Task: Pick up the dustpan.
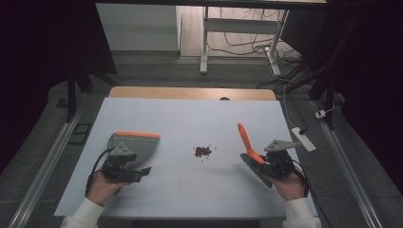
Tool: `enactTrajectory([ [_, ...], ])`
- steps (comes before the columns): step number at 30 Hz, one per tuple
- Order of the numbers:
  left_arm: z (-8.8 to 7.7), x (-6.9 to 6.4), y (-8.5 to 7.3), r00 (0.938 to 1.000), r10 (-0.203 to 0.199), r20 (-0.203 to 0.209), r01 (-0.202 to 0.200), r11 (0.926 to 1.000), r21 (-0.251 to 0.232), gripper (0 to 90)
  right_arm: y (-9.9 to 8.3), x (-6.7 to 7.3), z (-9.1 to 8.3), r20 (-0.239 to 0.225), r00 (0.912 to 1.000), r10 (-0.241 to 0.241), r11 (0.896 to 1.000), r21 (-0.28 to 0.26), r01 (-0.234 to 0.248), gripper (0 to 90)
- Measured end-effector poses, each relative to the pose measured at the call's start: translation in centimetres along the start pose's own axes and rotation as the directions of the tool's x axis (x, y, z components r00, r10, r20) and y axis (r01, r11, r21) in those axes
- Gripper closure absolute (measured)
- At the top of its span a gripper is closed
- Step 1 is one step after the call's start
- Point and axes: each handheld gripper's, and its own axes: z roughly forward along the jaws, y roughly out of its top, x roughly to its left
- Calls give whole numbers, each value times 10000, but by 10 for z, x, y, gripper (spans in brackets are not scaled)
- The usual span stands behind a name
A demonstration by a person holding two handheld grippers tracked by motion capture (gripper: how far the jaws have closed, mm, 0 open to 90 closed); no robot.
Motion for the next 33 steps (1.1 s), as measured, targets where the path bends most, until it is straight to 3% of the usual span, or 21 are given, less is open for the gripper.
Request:
enactTrajectory([
  [15, -3, 1, 3, 10000, -64, -75, 65, 9999, 121, 197, 2, 2, -1, 35, 9999, -111, 9999, -21, 111, 697],
  [33, -5, -7, 8, 9998, 186, 30, -187, 9995, 247, 198, 2, 4, 2, -22, 9998, -183, 9998, 53, 183, 697],
])
